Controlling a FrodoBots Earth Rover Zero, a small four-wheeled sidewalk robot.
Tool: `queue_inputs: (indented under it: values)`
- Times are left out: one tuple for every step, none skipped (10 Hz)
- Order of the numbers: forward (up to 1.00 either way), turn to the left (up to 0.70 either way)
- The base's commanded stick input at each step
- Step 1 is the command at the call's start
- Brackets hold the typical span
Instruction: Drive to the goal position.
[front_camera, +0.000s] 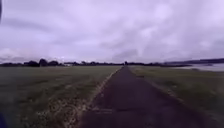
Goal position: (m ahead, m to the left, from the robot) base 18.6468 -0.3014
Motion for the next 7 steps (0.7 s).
queue_inputs:
  values:
    - [0.45,0.00]
    - [0.45,0.00]
    - [0.45,0.00]
    - [0.45,0.00]
    - [0.45,0.00]
    - [0.45,0.00]
    - [0.45,0.00]
